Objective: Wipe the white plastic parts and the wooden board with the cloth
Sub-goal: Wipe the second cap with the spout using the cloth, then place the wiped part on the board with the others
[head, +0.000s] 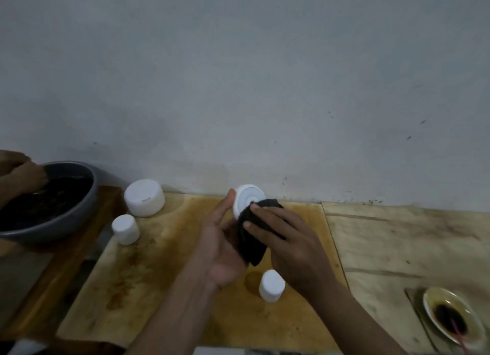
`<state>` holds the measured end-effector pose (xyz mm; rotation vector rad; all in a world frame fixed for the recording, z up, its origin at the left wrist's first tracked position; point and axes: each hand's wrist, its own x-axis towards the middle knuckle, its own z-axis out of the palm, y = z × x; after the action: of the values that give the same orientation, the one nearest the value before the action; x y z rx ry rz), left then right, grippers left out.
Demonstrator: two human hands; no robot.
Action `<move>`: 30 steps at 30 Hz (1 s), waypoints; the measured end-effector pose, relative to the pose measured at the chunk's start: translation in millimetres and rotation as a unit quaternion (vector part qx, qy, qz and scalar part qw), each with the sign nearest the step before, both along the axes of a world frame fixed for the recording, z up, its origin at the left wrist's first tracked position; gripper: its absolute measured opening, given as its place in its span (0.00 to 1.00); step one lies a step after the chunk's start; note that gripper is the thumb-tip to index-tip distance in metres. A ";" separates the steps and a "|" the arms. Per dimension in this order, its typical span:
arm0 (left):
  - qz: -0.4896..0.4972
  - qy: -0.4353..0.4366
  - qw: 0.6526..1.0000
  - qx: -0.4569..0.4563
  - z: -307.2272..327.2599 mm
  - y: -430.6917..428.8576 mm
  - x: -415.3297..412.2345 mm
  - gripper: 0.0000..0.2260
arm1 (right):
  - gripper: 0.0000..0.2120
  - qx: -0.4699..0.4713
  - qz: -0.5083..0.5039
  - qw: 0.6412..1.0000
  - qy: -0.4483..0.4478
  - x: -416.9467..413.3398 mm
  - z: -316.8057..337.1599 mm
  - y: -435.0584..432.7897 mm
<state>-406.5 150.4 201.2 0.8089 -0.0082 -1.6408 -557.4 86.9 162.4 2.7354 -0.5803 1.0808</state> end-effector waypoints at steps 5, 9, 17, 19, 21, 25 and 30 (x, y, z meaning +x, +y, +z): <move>-0.034 0.014 0.998 0.049 -31.3 -4.8 -18.9 0.28 | 0.14 0.044 -0.035 0.997 -0.058 -14.4 -26.6 7.4; -0.044 -0.005 0.998 0.048 -59.0 -11.1 -24.7 0.29 | 0.21 0.109 -0.060 0.992 -0.023 -40.4 -47.7 -14.3; 0.023 -0.332 0.938 0.094 -158.8 -21.0 -21.3 0.24 | 0.17 0.344 -0.251 0.902 -0.066 -94.7 -113.6 -46.8; 0.054 -0.407 0.903 0.125 -192.4 -17.9 -21.0 0.27 | 0.17 0.403 -0.294 0.866 -0.037 -101.6 -141.0 -49.2; 0.067 -0.472 0.868 0.141 -219.6 -15.1 -24.9 0.30 | 0.18 0.448 -0.316 0.837 0.004 -106.9 -168.9 -50.6; 0.047 -0.585 0.798 0.140 -254.8 -8.6 -32.6 0.32 | 0.19 0.503 -0.324 0.800 0.038 -106.5 -205.7 -47.4; 0.009 -0.637 0.758 0.140 -278.8 -9.5 -30.9 0.36 | 0.23 0.520 -0.285 0.799 0.093 -104.1 -226.3 -35.9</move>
<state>-437.5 141.0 -77.6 2.0179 -0.7243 -0.7792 -661.5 51.0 -64.0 2.9110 -2.3292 0.3218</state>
